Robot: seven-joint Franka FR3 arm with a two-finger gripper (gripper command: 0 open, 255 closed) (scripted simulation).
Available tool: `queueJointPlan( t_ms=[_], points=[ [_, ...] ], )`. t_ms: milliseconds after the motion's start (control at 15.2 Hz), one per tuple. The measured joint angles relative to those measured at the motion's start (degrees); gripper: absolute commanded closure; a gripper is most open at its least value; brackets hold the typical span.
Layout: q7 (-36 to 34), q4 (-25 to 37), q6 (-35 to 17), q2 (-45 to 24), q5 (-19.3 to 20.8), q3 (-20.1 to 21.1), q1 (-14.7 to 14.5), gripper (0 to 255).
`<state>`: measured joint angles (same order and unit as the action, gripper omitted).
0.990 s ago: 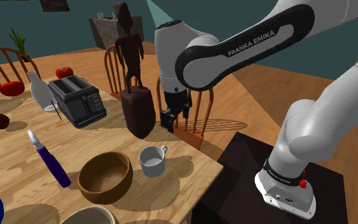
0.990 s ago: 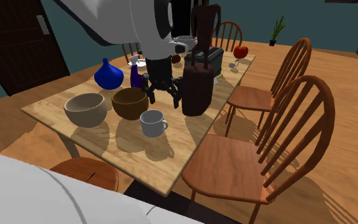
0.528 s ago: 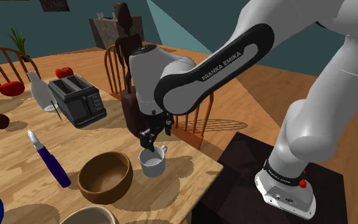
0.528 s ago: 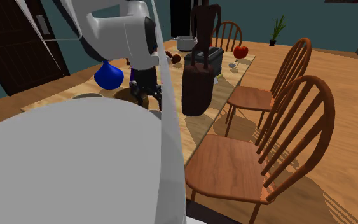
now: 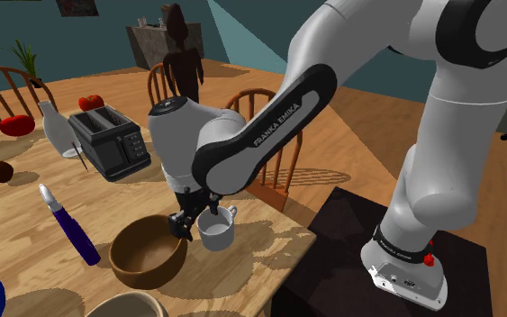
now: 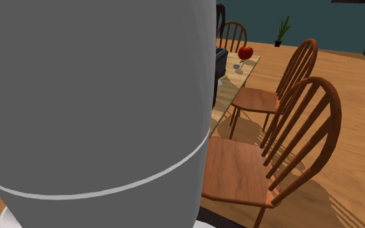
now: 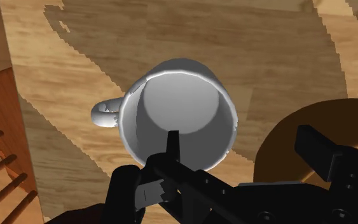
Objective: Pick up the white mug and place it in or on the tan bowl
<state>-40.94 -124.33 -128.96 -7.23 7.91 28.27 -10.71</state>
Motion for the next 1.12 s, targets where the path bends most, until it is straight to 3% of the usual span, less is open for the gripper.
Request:
queueJointPlan(
  t_ms=[528,858,924,1122],
  points=[
    [-2.23,-1.88,-3.1,-0.04,2.69,-0.42,-0.6,0],
    [-2.65,-1.07,-2.08,-0.65,3.29,-0.63,-0.92,0],
    [-2.0,-1.53,-2.84,-0.48,3.05,-0.68,-0.71,255],
    [-0.35,-2.95,-5.4,0.14,2.19,-0.65,-0.21,255]
  ],
)
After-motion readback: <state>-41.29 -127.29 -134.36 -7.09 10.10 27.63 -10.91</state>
